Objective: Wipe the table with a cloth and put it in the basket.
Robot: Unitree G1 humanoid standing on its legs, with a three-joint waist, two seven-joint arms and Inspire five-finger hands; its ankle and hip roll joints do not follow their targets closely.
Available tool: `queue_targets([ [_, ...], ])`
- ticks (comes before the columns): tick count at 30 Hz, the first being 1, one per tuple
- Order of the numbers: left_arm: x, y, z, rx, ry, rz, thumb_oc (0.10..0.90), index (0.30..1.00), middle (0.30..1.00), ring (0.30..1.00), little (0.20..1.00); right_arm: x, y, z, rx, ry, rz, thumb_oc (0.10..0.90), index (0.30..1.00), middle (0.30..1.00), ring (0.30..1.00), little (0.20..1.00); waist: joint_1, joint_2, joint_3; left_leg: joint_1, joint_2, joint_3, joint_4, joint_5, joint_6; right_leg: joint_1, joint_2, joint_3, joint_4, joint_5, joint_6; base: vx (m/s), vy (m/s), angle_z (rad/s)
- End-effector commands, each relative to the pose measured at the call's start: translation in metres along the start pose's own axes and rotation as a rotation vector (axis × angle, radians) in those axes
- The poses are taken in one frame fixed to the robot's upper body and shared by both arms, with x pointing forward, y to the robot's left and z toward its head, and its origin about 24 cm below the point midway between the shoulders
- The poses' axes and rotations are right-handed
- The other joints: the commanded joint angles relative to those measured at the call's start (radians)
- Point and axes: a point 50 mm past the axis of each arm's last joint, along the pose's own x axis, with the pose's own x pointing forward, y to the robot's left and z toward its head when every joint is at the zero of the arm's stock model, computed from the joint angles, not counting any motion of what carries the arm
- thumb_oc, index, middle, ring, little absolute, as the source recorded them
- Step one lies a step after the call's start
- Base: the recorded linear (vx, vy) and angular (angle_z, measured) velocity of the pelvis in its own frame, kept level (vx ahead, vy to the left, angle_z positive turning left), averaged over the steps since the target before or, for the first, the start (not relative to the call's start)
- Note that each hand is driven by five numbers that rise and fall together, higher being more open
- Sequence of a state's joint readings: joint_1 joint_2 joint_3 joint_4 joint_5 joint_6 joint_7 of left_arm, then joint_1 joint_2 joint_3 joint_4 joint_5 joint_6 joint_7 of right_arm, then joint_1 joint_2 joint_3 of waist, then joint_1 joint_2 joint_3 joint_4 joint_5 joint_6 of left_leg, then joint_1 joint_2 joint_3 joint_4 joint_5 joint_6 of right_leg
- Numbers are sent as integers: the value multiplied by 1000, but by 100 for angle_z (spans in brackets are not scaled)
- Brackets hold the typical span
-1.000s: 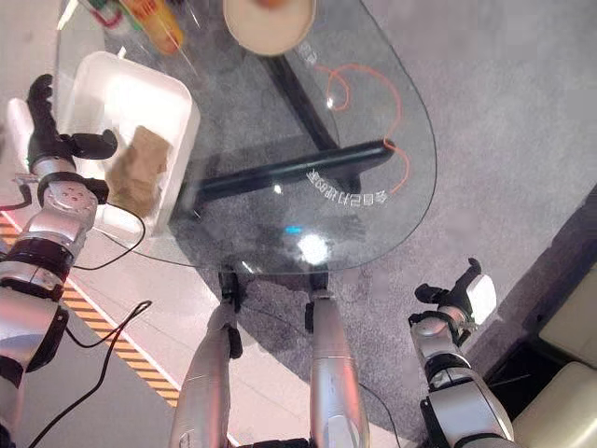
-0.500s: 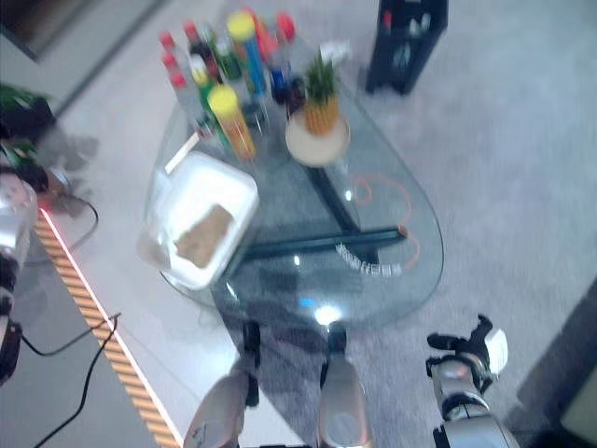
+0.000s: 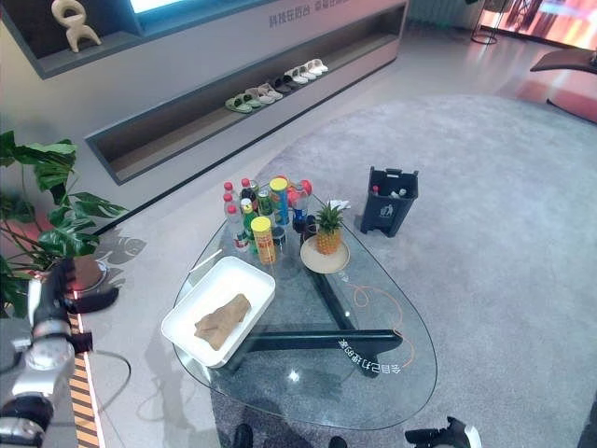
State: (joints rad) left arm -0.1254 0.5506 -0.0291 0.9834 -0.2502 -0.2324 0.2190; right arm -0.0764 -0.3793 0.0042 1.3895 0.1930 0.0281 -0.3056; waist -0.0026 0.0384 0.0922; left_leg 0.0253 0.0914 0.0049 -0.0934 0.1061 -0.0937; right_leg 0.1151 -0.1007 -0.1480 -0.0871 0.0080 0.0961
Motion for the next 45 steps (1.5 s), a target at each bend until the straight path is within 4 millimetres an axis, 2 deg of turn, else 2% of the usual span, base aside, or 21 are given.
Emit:
queue_targets([
  [1,14,20,44,-22,-191,61,800,900,900,900,900,5,-20,1,-60,9,-40,800,900,900,900,900,14,2,-34,66,-61,34,6,-119,35,-23,11,52,10,12,1,0,0,0],
  [7,-1,6,-16,44,51,-14,800,900,900,900,900,4,-13,4,-135,23,6,800,900,900,900,900,23,-1,-43,75,-56,38,6,-121,34,-11,10,50,0,15,2,0,0,0],
  [11,-20,-12,-56,92,217,-101,800,900,900,900,900,3,-8,3,-181,43,47,800,900,900,900,900,27,-5,-42,81,-53,41,6,-121,35,-7,9,45,0,14,3,0,0,0],
  [16,-37,-31,-81,187,330,-233,800,900,900,900,900,1,-1,-2,-220,95,121,800,900,900,900,900,32,-12,-42,85,-51,41,6,-121,36,-3,7,38,0,14,4,0,0,0],
  [20,-56,-52,-102,281,451,-376,800,900,900,900,900,-1,9,3,-275,78,203,800,900,900,900,900,36,-20,-43,90,-47,40,6,-122,36,-3,5,38,0,16,8,0,0,0],
  [25,-75,-61,-124,347,650,-538,800,900,900,900,900,-4,19,4,-354,57,264,800,900,900,900,900,30,-25,-41,95,-43,46,6,-124,36,0,5,36,0,18,8,0,0,0],
  [31,-79,-62,-128,377,687,-565,800,900,900,900,900,-5,23,4,-421,49,287,800,900,900,900,900,21,-30,-46,102,-38,54,6,-128,34,5,6,37,0,16,9,32,5,-2],
  [45,-83,-70,-129,355,697,-552,800,900,900,900,900,-9,35,-3,-438,54,332,800,900,900,900,900,21,-35,-39,98,-29,55,6,-126,30,2,2,32,0,17,8,24,1,-1],
])
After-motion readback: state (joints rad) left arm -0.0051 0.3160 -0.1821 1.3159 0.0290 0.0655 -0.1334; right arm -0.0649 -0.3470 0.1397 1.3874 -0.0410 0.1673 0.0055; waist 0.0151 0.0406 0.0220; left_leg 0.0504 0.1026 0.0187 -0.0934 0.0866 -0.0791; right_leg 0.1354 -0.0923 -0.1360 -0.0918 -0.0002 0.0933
